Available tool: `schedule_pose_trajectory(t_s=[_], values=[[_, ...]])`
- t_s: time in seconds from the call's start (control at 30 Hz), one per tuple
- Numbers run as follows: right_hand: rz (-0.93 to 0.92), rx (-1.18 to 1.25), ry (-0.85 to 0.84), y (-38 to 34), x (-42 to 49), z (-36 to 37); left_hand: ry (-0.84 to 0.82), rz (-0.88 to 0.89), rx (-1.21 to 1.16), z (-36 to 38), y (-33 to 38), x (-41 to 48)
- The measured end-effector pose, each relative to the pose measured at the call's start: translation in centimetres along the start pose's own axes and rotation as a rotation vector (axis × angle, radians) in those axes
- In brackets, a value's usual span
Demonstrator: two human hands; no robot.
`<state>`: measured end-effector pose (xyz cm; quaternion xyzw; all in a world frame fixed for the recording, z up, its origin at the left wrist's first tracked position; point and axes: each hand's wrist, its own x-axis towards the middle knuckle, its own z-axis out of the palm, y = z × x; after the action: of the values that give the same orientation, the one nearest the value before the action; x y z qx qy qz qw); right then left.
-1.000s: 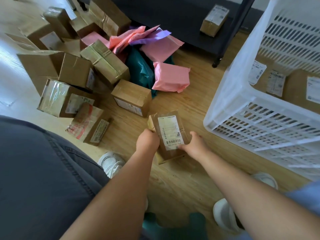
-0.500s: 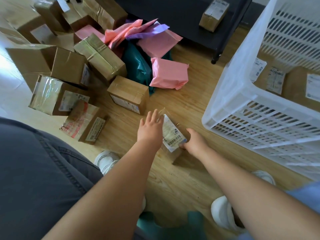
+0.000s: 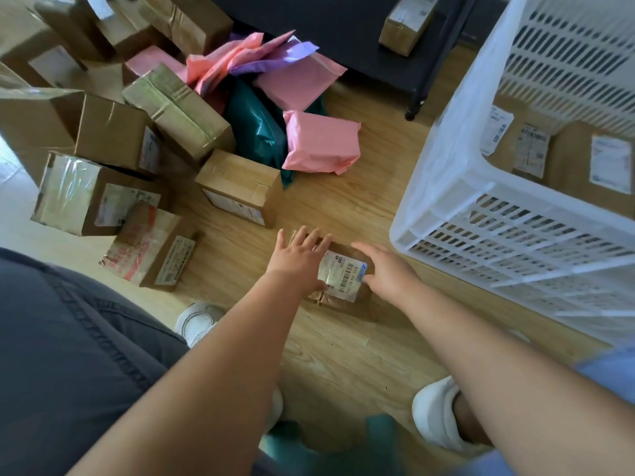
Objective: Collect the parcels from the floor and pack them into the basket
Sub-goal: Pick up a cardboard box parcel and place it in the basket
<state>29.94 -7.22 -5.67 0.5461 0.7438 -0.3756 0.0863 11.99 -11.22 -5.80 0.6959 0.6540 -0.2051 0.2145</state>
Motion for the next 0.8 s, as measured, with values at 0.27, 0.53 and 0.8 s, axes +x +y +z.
schedule_pose_trajectory(t_s=[0.27, 0.53, 0.8], values=[[0.456, 0.186, 0.049, 0.2, -1.0, 0.7, 0.043, -0.463, -0.089, 1.8, 2.0, -0.7], [0.38, 0.321, -0.191, -1.1, -1.6, 3.1, -0.068, -0.557, -0.393, 1.1, 0.9, -1.5], [0.331, 0.455, -0.125, -2.5, -1.4, 3.5, -0.205, -0.55, -0.737, 1.1, 0.4, -2.2]])
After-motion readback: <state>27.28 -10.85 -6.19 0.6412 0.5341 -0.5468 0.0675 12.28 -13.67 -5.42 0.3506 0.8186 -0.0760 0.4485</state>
